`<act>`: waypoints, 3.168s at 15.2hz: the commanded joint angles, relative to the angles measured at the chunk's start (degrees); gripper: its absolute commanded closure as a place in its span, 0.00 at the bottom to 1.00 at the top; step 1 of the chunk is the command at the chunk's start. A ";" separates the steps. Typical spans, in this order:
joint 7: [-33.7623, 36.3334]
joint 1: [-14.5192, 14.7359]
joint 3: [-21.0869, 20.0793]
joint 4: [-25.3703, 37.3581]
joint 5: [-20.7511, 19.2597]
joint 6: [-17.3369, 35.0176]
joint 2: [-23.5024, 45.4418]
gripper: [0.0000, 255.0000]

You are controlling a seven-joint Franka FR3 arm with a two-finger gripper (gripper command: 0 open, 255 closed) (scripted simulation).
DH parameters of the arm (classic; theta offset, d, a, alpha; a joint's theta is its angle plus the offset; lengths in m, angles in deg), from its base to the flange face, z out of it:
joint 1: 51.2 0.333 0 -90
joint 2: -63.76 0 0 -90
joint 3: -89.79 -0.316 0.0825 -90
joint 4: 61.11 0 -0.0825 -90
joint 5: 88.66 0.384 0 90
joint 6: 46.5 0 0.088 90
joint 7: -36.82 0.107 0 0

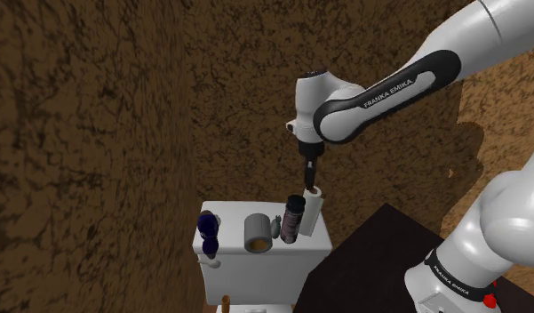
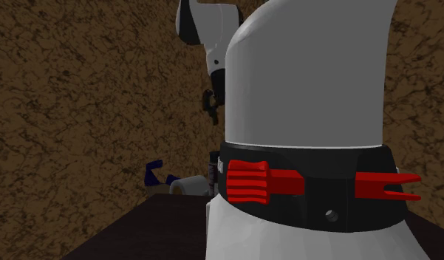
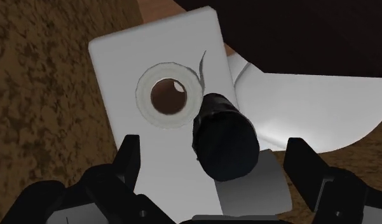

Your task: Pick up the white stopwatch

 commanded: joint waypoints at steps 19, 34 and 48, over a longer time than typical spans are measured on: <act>5.77 7.20 0.91 15.92 -18.32 14.48 34.68 0.00; 5.64 7.13 0.81 15.83 -18.19 14.27 34.37 1.00; 1.63 5.43 -1.80 14.12 -13.75 7.33 25.15 1.00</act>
